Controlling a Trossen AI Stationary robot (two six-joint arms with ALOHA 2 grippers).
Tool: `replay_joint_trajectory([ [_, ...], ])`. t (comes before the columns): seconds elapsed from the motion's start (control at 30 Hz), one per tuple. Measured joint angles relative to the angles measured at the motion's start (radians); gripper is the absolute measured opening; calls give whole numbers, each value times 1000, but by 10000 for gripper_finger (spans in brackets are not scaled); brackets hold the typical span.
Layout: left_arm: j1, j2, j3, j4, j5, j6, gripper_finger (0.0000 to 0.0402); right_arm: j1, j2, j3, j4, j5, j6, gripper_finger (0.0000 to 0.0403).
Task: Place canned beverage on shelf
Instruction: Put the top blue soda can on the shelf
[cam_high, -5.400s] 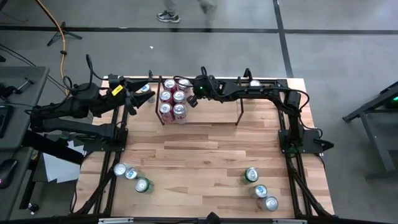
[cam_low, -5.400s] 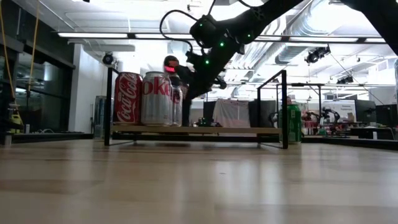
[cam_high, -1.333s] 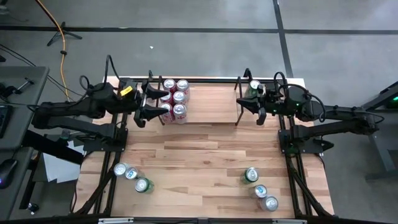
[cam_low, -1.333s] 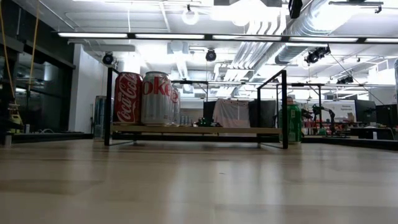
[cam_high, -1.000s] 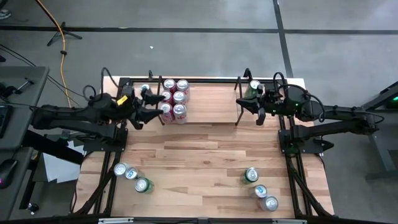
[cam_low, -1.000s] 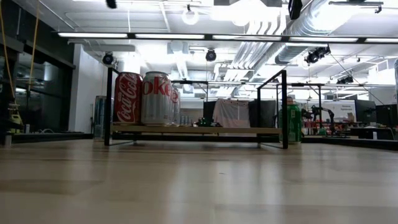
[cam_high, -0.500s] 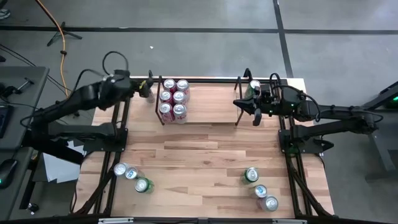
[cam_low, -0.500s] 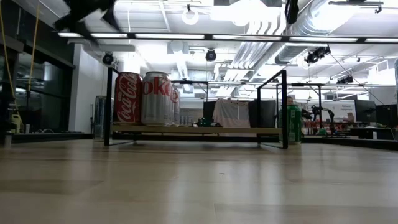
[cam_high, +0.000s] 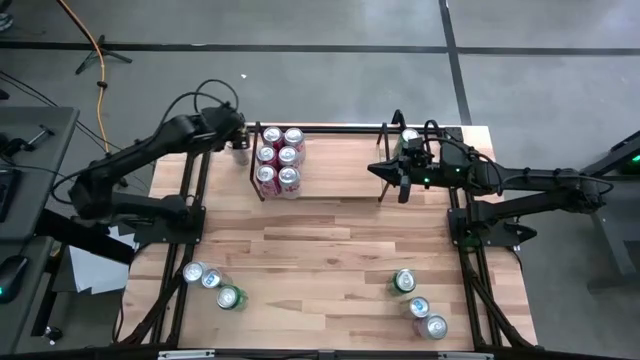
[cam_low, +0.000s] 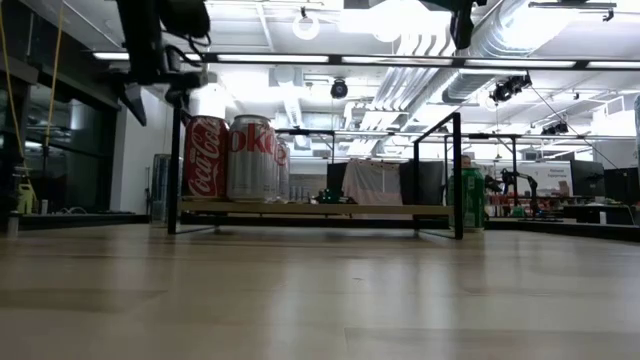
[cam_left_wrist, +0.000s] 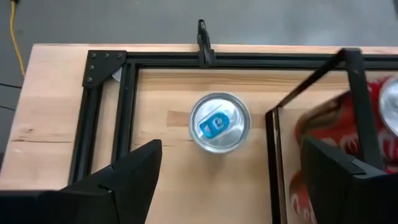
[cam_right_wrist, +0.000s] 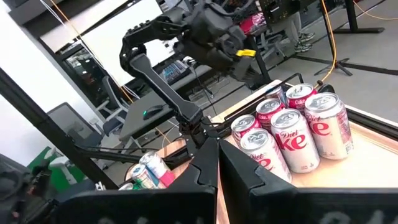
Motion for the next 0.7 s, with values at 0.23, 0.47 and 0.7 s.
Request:
replay_joint_trajectory([
  [0.23, 50, 89, 0, 54, -13, 3, 296, 0, -1, 0, 0, 0, 0, 0],
  [0.47, 72, 169, -1, 68, -59, -42, 296, 0, -1, 0, 0, 0, -6, 0],
  [0.7, 72, 219, -2, 98, -21, -54, 296, 0, -1, 0, 0, 0, -14, 0],
])
